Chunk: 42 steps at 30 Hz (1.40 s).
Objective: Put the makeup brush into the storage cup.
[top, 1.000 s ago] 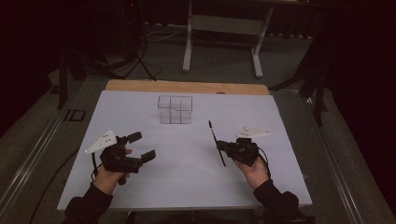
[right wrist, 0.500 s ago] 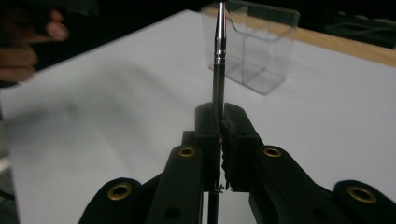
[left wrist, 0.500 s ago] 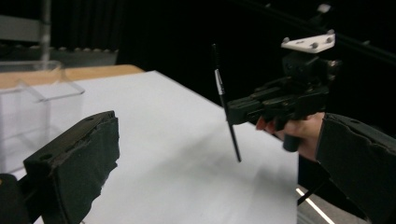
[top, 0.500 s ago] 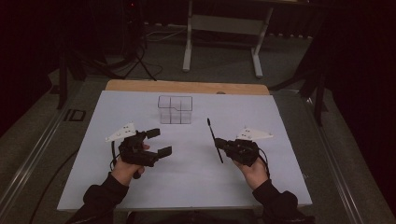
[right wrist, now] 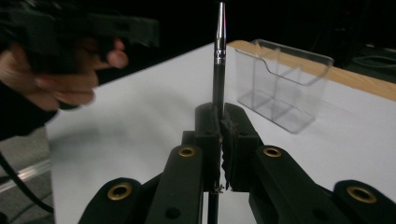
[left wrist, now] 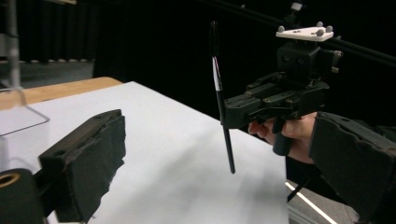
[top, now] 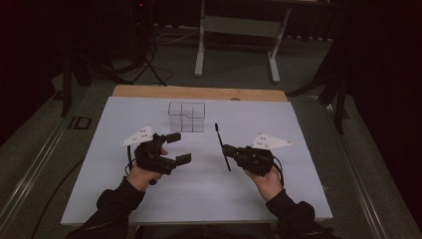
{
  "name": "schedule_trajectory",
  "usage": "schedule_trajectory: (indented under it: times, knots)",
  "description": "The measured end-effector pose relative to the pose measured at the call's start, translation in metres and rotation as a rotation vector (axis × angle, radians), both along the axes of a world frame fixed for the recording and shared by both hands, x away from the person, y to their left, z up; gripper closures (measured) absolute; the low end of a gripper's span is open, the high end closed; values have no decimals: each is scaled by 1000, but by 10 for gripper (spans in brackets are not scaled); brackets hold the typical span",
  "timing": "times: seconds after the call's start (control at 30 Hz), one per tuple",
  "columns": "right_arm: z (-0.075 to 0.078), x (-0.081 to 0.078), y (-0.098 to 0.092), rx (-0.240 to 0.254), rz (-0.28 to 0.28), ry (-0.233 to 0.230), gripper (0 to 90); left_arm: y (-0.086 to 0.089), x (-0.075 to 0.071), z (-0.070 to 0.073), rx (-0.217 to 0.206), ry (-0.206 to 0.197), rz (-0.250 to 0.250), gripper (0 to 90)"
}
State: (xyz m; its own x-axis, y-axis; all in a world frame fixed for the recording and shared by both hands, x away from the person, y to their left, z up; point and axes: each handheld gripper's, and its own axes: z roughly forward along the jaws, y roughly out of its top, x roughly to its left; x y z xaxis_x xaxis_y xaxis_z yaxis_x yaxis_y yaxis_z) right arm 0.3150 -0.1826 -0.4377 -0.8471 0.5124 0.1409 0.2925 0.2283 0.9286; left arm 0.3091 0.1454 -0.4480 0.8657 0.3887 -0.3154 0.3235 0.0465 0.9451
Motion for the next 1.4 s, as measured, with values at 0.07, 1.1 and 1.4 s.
schedule_trajectory:
  times: [0.07, 1.1, 1.4]
  knots:
    - [0, -2, 4, 12, 11, -8, 855, -3, 1, -1, -9, 1, -19, 99]
    - [-8, -10, 22, -16, 90, -29, 854, -43, 23, 3, 24, 51, -121, 720]
    - [-7, -10, 24, -45, 90, -44, 854, -43, 25, 2, 28, 53, -114, 844]
